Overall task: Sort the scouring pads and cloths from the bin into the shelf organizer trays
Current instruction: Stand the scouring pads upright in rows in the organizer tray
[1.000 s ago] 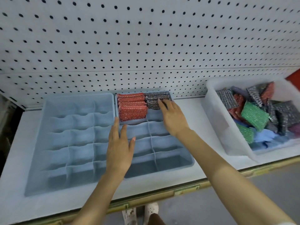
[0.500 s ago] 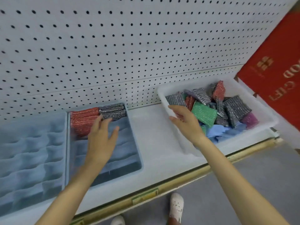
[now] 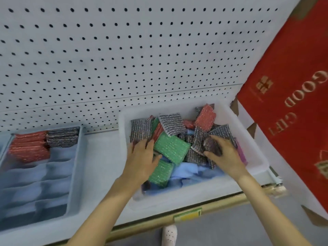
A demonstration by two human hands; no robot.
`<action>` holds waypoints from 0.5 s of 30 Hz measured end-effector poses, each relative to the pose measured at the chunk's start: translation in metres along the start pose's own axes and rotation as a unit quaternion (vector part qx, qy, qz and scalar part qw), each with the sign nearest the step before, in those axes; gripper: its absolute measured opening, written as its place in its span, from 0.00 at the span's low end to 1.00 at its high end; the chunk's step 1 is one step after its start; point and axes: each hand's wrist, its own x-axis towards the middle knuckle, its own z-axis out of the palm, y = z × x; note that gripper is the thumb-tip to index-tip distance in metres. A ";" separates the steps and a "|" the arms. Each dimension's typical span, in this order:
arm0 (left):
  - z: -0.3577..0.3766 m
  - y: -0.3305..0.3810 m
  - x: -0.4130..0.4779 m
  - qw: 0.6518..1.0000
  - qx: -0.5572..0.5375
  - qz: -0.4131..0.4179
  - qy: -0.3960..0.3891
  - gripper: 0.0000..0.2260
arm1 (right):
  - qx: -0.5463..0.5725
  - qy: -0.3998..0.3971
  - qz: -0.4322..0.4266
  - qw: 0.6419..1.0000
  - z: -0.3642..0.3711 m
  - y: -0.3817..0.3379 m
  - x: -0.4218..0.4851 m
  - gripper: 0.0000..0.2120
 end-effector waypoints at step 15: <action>0.023 0.047 0.008 0.955 -0.229 -0.156 0.108 0.16 | -0.025 -0.161 -0.002 0.987 -0.010 0.009 0.036 0.21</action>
